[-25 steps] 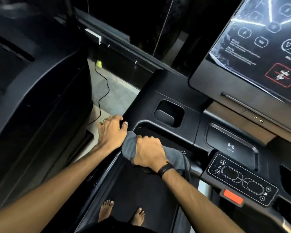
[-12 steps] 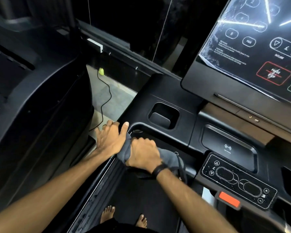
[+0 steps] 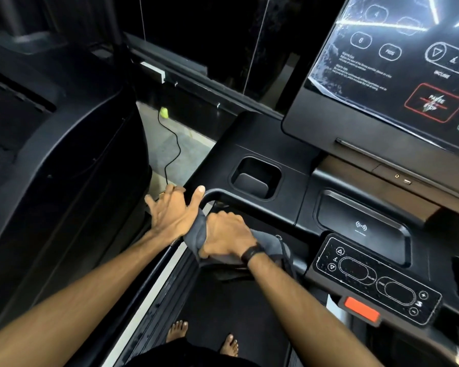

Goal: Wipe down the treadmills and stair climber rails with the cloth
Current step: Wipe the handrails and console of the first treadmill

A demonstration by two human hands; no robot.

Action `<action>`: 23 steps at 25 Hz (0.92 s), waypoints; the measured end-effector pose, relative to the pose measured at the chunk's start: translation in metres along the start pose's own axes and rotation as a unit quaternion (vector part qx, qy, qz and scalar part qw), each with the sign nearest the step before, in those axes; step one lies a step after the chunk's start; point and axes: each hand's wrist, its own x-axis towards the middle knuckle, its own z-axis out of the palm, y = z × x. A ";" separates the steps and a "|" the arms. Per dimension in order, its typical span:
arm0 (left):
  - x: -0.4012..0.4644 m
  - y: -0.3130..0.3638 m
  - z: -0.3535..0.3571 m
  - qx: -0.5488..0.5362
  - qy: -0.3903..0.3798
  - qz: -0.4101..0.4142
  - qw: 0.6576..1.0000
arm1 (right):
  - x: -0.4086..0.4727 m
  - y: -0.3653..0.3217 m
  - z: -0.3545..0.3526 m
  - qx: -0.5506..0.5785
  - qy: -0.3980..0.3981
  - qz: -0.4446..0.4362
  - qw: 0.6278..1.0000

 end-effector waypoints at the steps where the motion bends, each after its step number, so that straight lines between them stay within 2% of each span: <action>1: 0.000 0.000 -0.001 -0.008 0.004 -0.003 1.000 | 0.004 0.005 -0.012 0.072 -0.069 0.016 0.995; 2: 0.000 0.000 -0.002 -0.015 0.007 -0.006 1.000 | 0.005 0.009 -0.021 0.125 -0.119 0.027 0.985; 3: 0.001 0.000 -0.003 -0.023 0.010 -0.011 1.000 | 0.004 0.009 -0.025 0.144 -0.136 0.032 0.980; 4: 0.003 0.001 -0.003 -0.037 0.012 -0.022 0.999 | 0.002 0.007 -0.024 0.129 -0.118 0.034 0.984; 6: 0.008 0.002 -0.004 -0.069 0.024 -0.051 0.996 | -0.010 -0.001 -0.004 0.013 0.014 0.033 0.999; 8: 0.009 0.004 -0.004 -0.073 0.038 -0.058 0.995 | -0.027 -0.004 0.025 -0.130 0.144 0.029 0.981; 10: 0.005 0.005 0.000 -0.053 0.045 -0.039 0.997 | -0.038 0.006 0.031 -0.174 0.183 0.023 0.967; 12: 0.000 0.002 0.005 -0.033 0.047 -0.011 0.998 | -0.036 0.017 0.017 -0.138 0.141 0.013 0.980; 14: -0.001 0.000 0.007 -0.023 0.045 0.002 0.999 | -0.028 0.025 -0.002 -0.033 0.019 0.022 0.999; 16: -0.002 0.002 0.008 0.005 0.041 0.010 0.999 | -0.016 0.033 -0.023 0.115 -0.125 0.047 0.984; 18: -0.003 0.004 0.009 0.031 0.040 0.015 0.999 | -0.011 0.036 -0.031 0.179 -0.182 0.055 0.965; 19: -0.003 0.004 0.008 0.036 0.042 0.014 0.998 | -0.013 0.033 -0.030 0.166 -0.164 0.055 0.971; 20: -0.003 0.004 0.008 0.038 0.044 0.012 0.998 | -0.018 0.030 -0.024 0.116 -0.113 0.055 0.985; 21: -0.003 0.004 0.009 0.039 0.045 0.013 0.998 | -0.025 0.028 -0.012 0.034 -0.032 0.052 0.998; 23: -0.003 0.004 0.010 0.038 0.048 0.017 0.998 | -0.047 0.024 0.022 -0.141 0.126 0.043 0.981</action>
